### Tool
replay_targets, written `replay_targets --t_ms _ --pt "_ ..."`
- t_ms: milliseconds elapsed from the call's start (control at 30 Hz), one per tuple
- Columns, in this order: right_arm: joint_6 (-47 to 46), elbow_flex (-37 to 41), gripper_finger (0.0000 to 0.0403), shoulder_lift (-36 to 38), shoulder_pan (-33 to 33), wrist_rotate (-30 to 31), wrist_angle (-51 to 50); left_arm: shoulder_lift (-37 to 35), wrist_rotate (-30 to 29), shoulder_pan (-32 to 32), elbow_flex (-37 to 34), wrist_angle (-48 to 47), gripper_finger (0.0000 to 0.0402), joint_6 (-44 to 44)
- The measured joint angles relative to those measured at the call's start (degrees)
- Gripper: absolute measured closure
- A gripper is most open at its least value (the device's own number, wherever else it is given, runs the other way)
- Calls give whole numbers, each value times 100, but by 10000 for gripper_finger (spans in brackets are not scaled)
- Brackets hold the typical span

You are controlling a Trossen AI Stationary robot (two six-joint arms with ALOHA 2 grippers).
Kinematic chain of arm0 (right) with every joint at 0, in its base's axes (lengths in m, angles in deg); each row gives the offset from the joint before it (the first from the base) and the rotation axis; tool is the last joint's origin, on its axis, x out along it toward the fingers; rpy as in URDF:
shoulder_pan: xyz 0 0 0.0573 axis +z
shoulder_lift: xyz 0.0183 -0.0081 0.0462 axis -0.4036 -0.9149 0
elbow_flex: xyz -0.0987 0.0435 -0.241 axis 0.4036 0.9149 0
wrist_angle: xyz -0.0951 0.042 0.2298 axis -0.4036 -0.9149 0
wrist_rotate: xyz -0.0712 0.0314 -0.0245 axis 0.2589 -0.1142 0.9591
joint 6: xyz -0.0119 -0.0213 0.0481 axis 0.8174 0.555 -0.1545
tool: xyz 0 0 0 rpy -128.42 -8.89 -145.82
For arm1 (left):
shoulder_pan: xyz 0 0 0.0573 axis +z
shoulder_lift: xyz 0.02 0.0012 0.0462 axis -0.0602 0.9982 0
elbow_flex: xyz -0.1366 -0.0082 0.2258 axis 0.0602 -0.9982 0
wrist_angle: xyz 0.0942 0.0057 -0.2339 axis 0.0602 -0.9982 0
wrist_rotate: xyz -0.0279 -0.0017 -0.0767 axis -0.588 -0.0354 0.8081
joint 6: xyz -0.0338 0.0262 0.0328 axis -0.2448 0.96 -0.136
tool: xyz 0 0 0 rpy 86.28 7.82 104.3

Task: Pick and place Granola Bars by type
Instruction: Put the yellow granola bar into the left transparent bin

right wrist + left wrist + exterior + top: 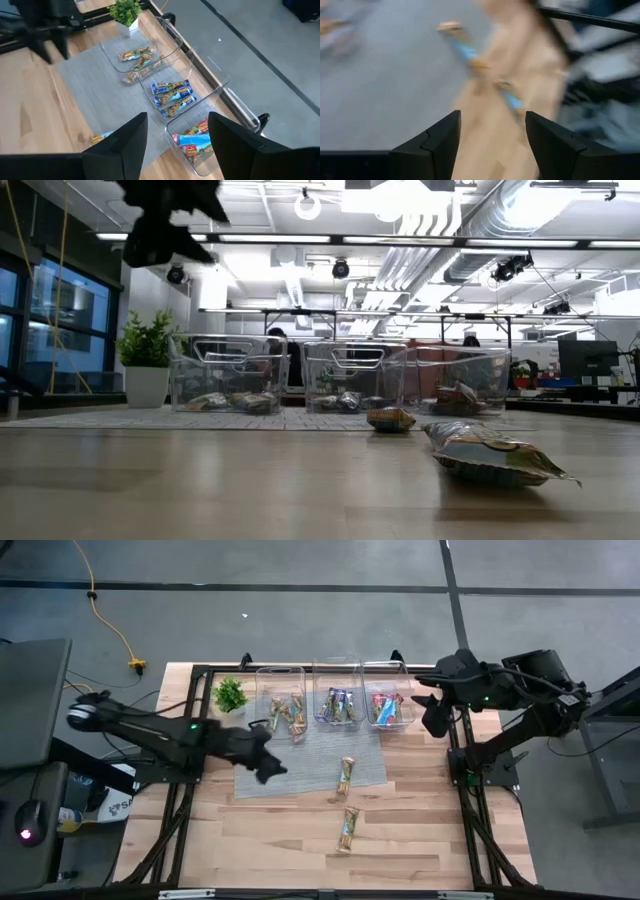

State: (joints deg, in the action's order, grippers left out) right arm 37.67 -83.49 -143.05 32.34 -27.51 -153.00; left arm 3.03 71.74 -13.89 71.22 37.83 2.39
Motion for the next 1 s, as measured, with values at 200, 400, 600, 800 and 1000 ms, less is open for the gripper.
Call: replay_targets --t_ms 200,400,600,800,1000 --pt "-417 0 210 -38 -40 -55 0 -1522 307 -336 -1629 2084 186 546" --pt "-1064 0 210 -319 -40 -189 122 -2759 309 -474 -3128 3967 186 521" --pt "-2219 -1 210 -988 -40 -827 403 -3085 852 -459 -3492 4037 186 916" --pt "-3590 -2 210 -2020 41 -1233 417 -3093 1876 -459 -3492 3665 186 2339" --pt "-4684 -2 210 -3017 135 -1393 413 -3094 1367 -457 -3493 2604 186 3640"
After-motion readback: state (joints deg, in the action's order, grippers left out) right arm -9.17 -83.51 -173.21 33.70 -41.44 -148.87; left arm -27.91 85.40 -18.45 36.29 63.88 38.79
